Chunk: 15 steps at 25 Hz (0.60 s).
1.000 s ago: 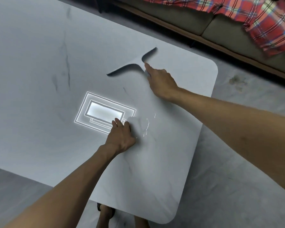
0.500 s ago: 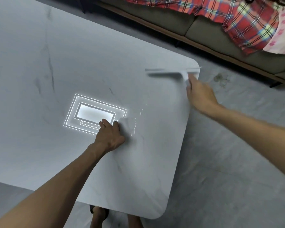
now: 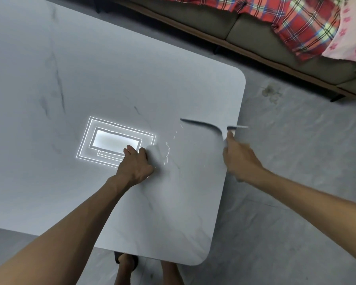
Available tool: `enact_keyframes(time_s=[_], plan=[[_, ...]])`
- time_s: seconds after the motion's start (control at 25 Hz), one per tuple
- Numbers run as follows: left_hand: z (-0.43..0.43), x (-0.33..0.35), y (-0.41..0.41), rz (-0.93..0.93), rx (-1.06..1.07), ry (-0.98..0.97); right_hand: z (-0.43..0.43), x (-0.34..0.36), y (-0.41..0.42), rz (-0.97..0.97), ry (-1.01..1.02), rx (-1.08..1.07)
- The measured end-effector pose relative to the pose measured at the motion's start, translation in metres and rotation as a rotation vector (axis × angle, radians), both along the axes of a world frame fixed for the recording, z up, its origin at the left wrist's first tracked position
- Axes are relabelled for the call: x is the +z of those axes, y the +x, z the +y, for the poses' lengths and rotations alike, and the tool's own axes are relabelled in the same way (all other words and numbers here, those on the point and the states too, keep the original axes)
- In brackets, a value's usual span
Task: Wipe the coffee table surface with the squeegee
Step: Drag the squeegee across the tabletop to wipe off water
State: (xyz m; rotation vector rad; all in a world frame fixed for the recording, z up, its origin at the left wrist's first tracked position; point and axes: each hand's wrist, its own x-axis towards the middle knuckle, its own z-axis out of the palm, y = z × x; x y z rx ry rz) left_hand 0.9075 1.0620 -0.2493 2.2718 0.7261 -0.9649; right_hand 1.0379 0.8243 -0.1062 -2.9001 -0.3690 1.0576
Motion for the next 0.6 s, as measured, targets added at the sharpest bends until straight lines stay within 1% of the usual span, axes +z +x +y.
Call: enact_keyframes(time_s=[0.04,0.12,0.28,0.36,0.44,0.52,0.6], plan=[[0.0,0.0,0.0,0.002,-0.016,0.01,-0.005,0.007,-0.007,0.046,-0.01,-0.002],[0.001,0.002,-0.001,-0.002,-0.005,0.011,-0.003,0.017,0.011,0.086,0.02,-0.079],[0.005,0.01,-0.008,-0.031,0.042,-0.044,0.036,0.006,0.098,-0.044,0.231,-0.465],[0.009,0.013,-0.011,-0.084,0.04,-0.067,0.06,-0.005,0.125,-0.044,0.274,-0.558],[0.013,0.021,-0.017,-0.157,0.064,-0.097,0.074,-0.014,0.127,-0.03,0.245,-0.633],[0.017,0.032,-0.026,-0.231,0.157,-0.141,0.081,-0.019,0.108,-0.065,0.211,-0.623],[0.017,0.047,-0.043,-0.29,0.235,-0.168,0.081,-0.023,0.073,-0.089,0.16,-0.491]])
